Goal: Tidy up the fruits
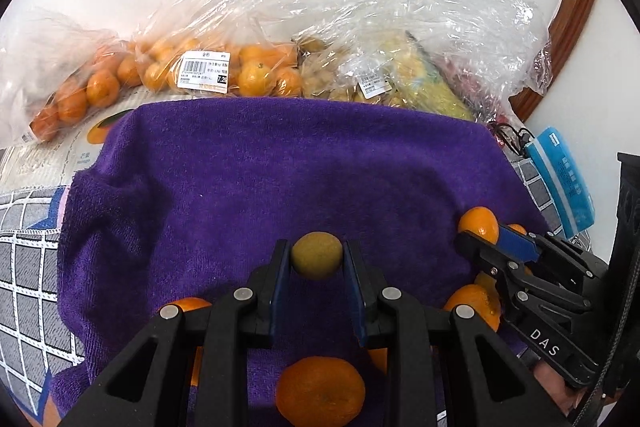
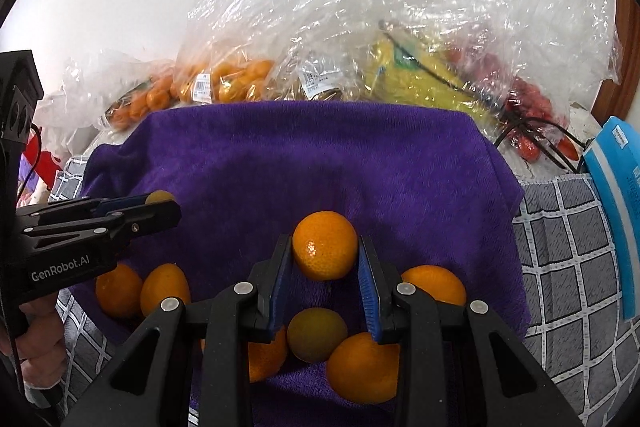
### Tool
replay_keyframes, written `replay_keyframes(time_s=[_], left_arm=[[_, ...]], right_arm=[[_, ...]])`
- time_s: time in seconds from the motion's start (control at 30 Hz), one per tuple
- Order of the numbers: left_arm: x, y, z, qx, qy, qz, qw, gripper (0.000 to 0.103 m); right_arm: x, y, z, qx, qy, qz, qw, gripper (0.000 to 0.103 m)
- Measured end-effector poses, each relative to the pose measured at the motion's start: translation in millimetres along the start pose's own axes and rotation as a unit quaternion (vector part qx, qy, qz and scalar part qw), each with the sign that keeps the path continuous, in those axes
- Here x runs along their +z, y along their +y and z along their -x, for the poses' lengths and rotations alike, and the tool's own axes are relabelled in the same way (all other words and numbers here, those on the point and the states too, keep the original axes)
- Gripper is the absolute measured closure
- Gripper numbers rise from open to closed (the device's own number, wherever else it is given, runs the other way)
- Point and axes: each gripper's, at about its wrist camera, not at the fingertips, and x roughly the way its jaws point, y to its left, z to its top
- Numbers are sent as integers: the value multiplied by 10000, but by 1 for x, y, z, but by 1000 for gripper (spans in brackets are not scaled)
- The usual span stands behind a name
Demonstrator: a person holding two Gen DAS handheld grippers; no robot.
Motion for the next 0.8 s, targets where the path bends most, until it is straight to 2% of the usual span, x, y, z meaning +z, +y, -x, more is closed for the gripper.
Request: replay_keyframes(time_s=[0.3, 0.4, 0.47, 0.7, 0.8], left_arm=[[1, -2, -1, 104, 111, -52, 9999, 76], [0, -1, 4, 167, 92, -41, 9998, 68], [-2, 1, 9, 151, 49, -27, 9999, 67], [-13, 7, 39, 303, -111, -112, 9994, 60], [-20, 11, 61, 419, -261, -150, 9987, 55]], right_arm=[[-2, -2, 0, 112, 6, -38, 9999, 70], [-2, -1, 5, 166, -59, -45, 9998, 64], [-2, -1, 10, 155, -123, -36, 9998, 60], [7, 1, 43, 290, -396, -188, 9986, 54], [14, 10, 68, 96, -577, -184, 9981, 48]])
